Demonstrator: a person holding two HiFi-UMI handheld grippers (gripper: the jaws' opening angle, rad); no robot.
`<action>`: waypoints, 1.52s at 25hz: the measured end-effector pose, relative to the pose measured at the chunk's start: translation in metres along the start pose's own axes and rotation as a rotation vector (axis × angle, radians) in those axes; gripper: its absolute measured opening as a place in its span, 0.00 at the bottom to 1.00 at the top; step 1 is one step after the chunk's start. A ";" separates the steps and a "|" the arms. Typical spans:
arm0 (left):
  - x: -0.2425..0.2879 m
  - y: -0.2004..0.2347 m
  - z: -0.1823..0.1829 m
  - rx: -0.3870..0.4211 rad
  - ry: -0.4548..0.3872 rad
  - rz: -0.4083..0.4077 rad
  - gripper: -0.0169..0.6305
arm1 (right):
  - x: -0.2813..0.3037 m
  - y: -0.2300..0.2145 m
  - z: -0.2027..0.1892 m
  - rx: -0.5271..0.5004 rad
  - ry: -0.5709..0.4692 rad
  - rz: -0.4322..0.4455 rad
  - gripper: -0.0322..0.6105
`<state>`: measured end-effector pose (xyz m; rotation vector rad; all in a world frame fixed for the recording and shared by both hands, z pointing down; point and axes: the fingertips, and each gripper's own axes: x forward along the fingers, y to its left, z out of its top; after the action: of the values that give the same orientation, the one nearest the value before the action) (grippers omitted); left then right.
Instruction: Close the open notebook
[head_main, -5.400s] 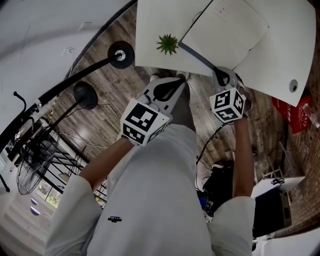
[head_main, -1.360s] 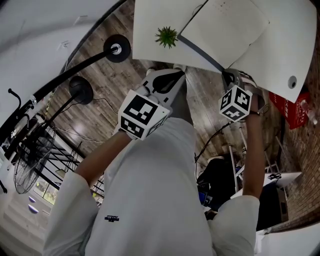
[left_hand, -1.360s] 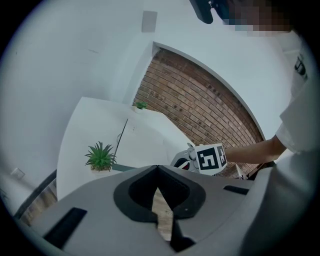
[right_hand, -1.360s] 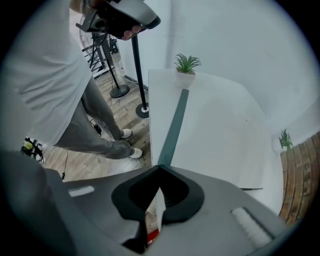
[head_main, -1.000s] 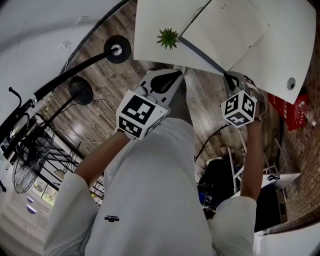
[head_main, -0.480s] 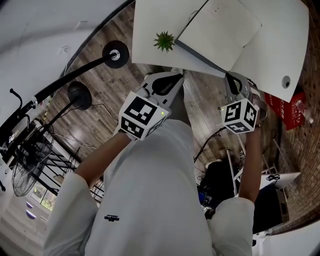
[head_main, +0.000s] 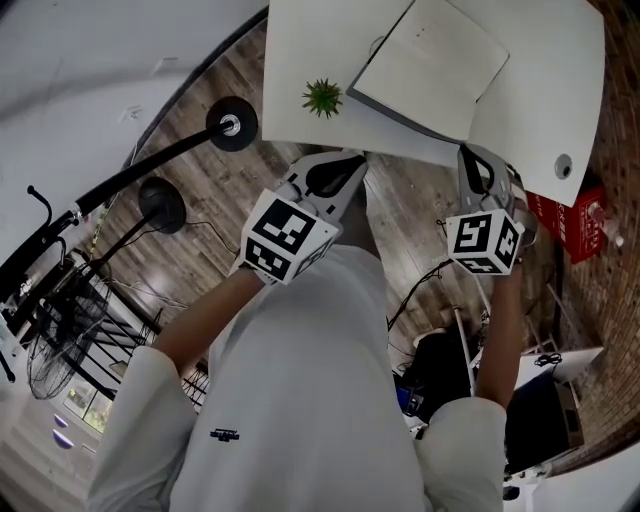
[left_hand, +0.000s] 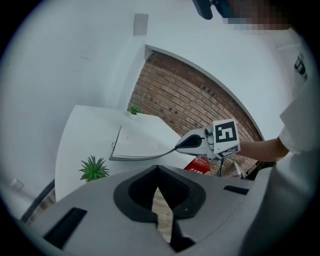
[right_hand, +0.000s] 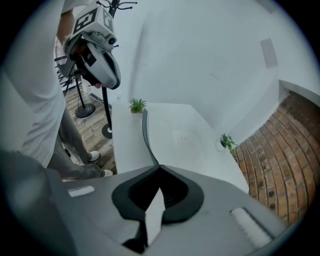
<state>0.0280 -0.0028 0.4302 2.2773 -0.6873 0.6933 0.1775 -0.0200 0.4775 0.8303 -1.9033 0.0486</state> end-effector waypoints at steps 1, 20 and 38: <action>0.001 0.000 0.001 0.003 0.000 -0.001 0.04 | -0.002 -0.005 0.001 0.006 -0.007 -0.018 0.06; 0.021 0.007 0.032 0.030 -0.002 0.007 0.04 | -0.003 -0.116 -0.004 0.154 -0.043 -0.264 0.06; 0.027 0.009 0.040 0.037 0.009 0.025 0.04 | 0.030 -0.162 -0.029 0.226 -0.008 -0.335 0.22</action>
<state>0.0532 -0.0444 0.4250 2.3011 -0.7059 0.7329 0.2841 -0.1480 0.4646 1.2950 -1.7630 0.0555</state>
